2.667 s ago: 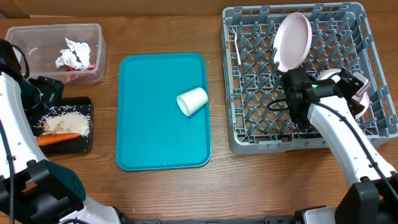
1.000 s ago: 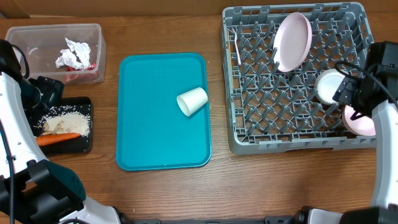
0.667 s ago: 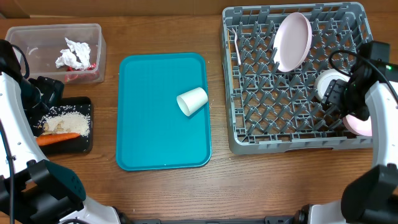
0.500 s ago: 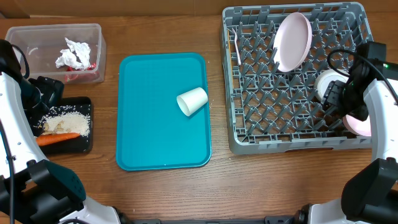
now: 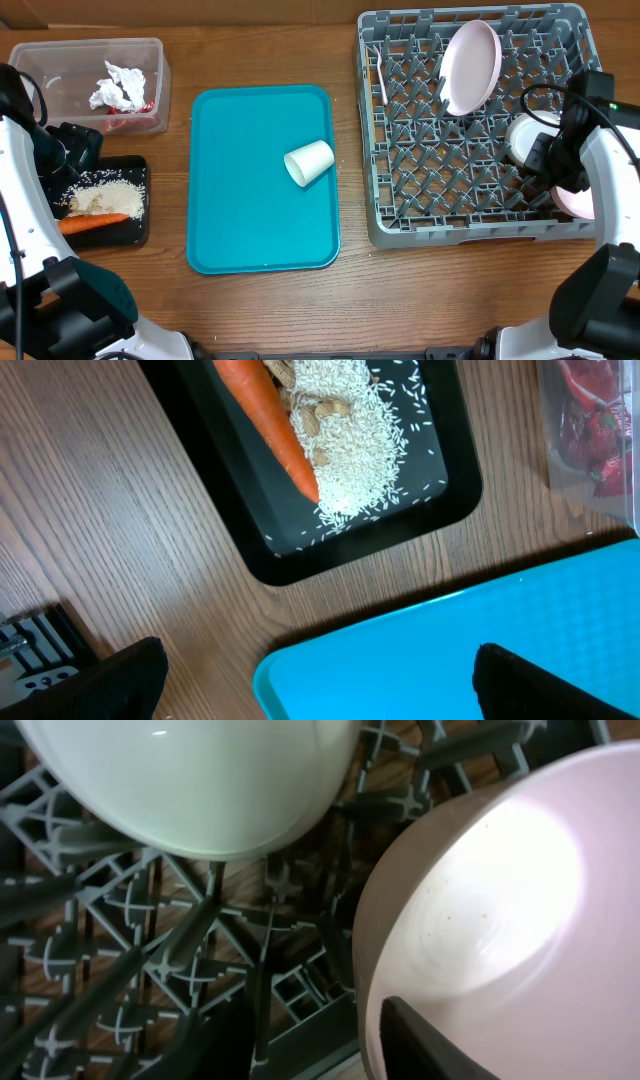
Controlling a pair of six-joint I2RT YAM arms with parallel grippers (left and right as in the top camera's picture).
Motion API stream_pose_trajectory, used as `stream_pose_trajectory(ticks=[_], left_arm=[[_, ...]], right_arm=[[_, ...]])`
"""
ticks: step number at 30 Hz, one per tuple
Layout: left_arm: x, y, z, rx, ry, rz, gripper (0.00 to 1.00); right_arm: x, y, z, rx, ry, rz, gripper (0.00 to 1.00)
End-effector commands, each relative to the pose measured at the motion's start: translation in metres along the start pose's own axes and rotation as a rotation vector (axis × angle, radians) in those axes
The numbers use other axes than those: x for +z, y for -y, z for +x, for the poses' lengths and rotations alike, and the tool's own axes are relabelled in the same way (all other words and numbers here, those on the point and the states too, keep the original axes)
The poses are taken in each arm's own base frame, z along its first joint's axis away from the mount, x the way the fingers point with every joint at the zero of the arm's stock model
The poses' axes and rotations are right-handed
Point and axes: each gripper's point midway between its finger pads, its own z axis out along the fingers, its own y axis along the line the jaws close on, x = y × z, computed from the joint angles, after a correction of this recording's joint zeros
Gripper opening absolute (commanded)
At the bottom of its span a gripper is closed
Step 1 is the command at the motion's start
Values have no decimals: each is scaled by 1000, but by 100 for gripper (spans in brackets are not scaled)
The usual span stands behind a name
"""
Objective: Sort waste into correct bins and load items into the dishwasher rack
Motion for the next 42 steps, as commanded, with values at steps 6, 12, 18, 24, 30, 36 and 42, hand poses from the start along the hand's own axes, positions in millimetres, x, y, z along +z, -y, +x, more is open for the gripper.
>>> stream_pose_trajectory(ticks=[6, 12, 18, 24, 30, 36, 42], left_arm=[[6, 1, 3, 7, -13, -16, 100], [6, 1, 3, 8, -13, -16, 100], [6, 1, 3, 8, -13, -16, 100], [6, 1, 3, 7, -13, -16, 100], [6, 1, 3, 7, -13, -16, 100], [6, 1, 3, 7, -13, -16, 100], [6, 1, 3, 7, -13, -16, 100]], right_arm=[[4, 2, -2, 11, 1, 15, 11], [-8, 4, -4, 33, 2, 11, 4], [-57, -2, -13, 51, 67, -83, 4], [-133, -34, -14, -12, 193, -379, 4], [-192, -92, 10, -246, 242, -815, 4], [-210, -134, 43, -468, 224, -1223, 4], [-187, -154, 56, -487, 209, -1455, 4]])
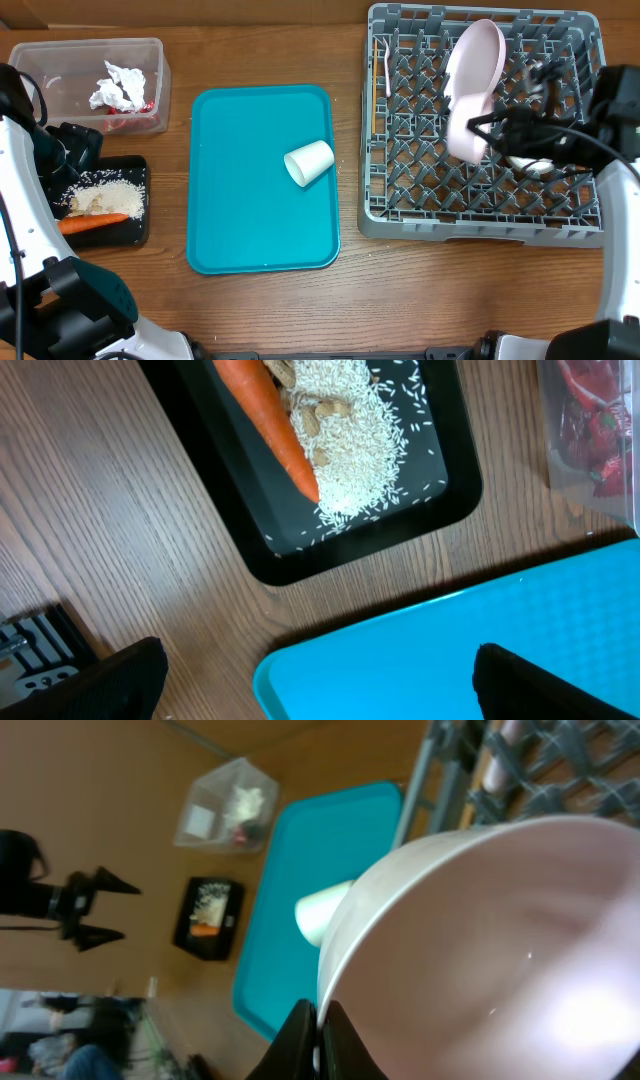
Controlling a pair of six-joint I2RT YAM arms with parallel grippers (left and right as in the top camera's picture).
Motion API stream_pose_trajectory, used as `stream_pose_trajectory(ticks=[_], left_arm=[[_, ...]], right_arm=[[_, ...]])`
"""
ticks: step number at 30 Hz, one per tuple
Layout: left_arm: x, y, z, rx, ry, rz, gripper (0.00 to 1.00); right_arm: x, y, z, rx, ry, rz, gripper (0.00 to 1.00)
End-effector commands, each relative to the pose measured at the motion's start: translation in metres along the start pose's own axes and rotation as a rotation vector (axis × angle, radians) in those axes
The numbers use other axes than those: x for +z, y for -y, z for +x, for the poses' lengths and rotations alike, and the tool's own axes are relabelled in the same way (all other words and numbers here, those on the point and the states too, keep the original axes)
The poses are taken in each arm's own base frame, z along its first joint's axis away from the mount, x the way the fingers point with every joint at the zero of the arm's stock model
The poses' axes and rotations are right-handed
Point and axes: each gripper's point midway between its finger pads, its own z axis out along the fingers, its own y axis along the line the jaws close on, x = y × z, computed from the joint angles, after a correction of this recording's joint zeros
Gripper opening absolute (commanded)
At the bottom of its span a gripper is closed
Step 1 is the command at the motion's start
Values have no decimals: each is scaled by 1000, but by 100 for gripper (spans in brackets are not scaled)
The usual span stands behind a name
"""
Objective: Sort waste into correct bins and load items into the dishwasher rack
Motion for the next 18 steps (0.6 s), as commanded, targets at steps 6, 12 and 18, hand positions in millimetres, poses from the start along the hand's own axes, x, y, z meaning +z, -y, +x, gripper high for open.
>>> stream_pose_trajectory(ticks=[6, 12, 18], left_arm=[[6, 1, 3, 7, -13, -16, 100], [6, 1, 3, 7, -13, -16, 100], [6, 1, 3, 7, -13, -16, 100]], right_arm=[[16, -22, 19, -62, 59, -387, 4], [31, -18, 33, -73, 33, -401, 4], [44, 2, 44, -56, 15, -347, 4]])
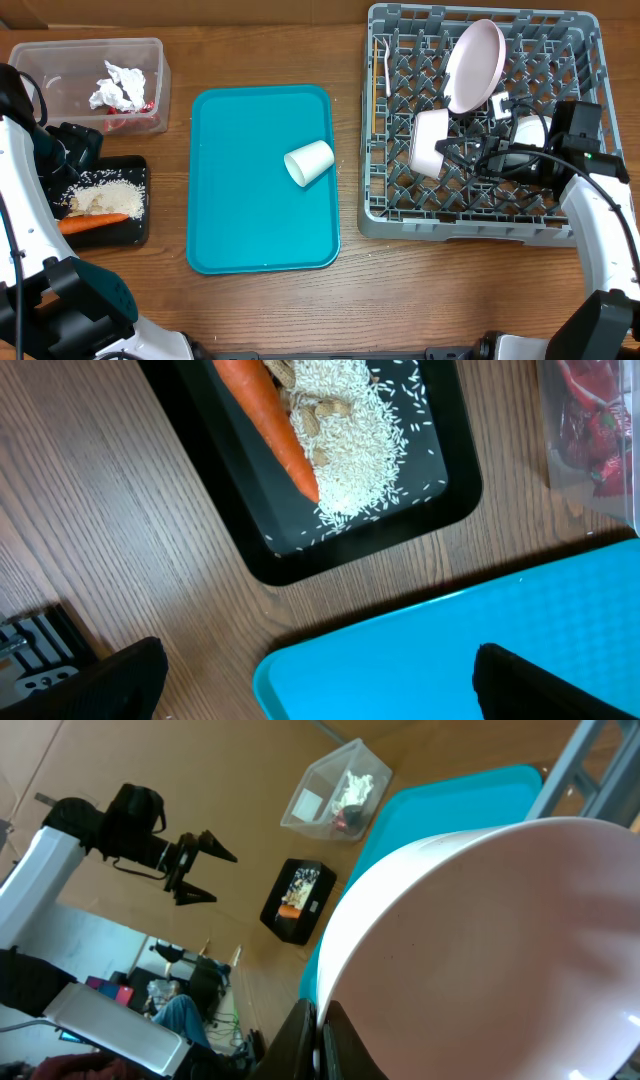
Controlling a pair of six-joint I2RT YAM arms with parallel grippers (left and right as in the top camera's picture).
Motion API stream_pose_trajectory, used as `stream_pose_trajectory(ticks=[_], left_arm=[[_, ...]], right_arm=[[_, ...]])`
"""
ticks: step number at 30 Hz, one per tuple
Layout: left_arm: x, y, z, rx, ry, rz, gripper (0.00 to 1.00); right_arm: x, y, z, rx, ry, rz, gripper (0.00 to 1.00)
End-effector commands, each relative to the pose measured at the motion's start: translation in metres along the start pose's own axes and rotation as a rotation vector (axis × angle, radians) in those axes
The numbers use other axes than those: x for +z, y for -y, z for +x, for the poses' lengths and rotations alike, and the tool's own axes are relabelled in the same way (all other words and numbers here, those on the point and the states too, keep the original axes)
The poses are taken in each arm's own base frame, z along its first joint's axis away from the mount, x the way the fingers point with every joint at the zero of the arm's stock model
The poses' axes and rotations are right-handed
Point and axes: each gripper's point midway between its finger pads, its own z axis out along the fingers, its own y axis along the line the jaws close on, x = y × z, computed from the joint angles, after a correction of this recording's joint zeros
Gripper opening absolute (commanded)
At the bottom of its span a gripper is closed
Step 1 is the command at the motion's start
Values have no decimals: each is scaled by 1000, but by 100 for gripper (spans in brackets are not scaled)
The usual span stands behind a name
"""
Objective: Sort waste into correct bins and load items into the dishwasher rack
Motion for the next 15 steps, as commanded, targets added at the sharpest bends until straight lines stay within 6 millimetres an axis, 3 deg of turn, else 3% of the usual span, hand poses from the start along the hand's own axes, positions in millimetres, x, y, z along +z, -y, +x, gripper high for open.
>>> stream_pose_trajectory(ticks=[1, 15], left_arm=[[6, 1, 3, 7, -13, -16, 100], [6, 1, 3, 8, -13, -16, 100]], right_arm=[[2, 10, 9, 19, -11, 15, 4], [4, 49, 25, 86, -58, 157, 4]])
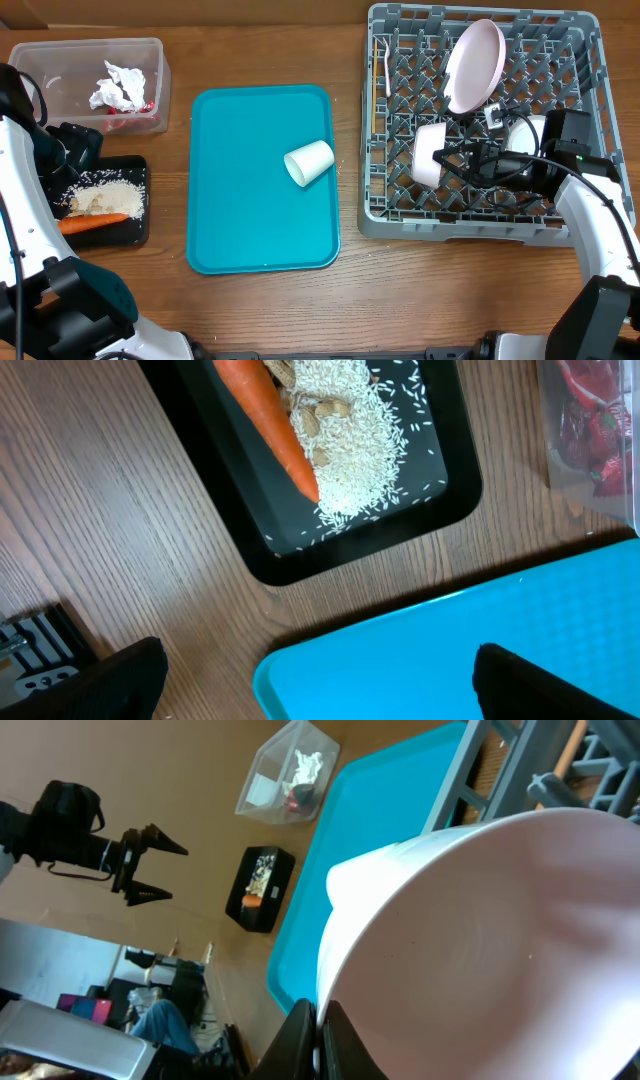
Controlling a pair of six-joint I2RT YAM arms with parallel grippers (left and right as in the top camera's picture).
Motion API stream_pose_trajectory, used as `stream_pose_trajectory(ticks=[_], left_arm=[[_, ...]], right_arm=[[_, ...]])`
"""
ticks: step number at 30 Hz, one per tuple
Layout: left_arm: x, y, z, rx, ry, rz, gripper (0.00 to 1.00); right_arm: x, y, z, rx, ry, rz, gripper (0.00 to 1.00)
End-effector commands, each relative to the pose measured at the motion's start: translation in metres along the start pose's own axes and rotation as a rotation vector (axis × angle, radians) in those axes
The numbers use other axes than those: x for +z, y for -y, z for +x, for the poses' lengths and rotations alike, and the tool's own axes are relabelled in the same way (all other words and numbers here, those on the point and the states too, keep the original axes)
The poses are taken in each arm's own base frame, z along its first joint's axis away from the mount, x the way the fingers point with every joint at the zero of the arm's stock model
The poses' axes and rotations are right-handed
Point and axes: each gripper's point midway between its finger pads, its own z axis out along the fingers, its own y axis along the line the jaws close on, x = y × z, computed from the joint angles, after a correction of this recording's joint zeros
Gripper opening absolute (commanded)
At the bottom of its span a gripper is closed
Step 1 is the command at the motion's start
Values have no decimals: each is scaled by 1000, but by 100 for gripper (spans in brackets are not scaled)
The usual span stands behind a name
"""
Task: Sort waste into correct bins and load items into the dishwasher rack
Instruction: 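Release the pink bowl and withdraw the right gripper rightward, then swing the right gripper left over the teal tray to the white cup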
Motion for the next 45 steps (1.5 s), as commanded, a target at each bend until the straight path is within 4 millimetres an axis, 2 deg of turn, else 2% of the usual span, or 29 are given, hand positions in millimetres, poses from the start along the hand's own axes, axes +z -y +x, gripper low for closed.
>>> stream_pose_trajectory(ticks=[1, 6, 13, 20, 23, 27, 29, 33, 36, 37, 38, 41, 42, 45], left_arm=[[6, 1, 3, 8, -13, -16, 100], [6, 1, 3, 8, -13, -16, 100], [6, 1, 3, 7, -13, -16, 100], [6, 1, 3, 8, -13, -16, 100], [6, 1, 3, 8, -13, -16, 100], [6, 1, 3, 7, -13, -16, 100], [6, 1, 3, 8, -13, -16, 100], [6, 1, 3, 8, -13, -16, 100], [6, 1, 3, 7, -13, -16, 100], [6, 1, 3, 8, -13, -16, 100], [6, 1, 3, 8, -13, -16, 100], [6, 1, 3, 7, -13, -16, 100], [6, 1, 3, 7, -13, -16, 100], [6, 1, 3, 8, -13, -16, 100]], right_arm=[[2, 14, 4, 11, -17, 52, 4], [-6, 21, 0, 25, 8, 74, 4], [-36, 43, -7, 132, 86, 150, 6], [-50, 67, -4, 253, 102, 281, 16], [-55, 67, -9, 262, 103, 316, 18], [-71, 70, -18, 294, 91, 446, 22], [-84, 71, -22, 310, 78, 537, 30], [-118, 68, -30, 373, 70, 755, 37], [-140, 55, -39, 386, 74, 860, 46], [-144, 49, -41, 383, 75, 873, 53], [-147, 41, -45, 381, 78, 879, 61], [-150, 18, -53, 376, 88, 876, 73], [-149, 11, -55, 368, 87, 872, 84], [-137, -5, -57, 356, 86, 844, 97]])
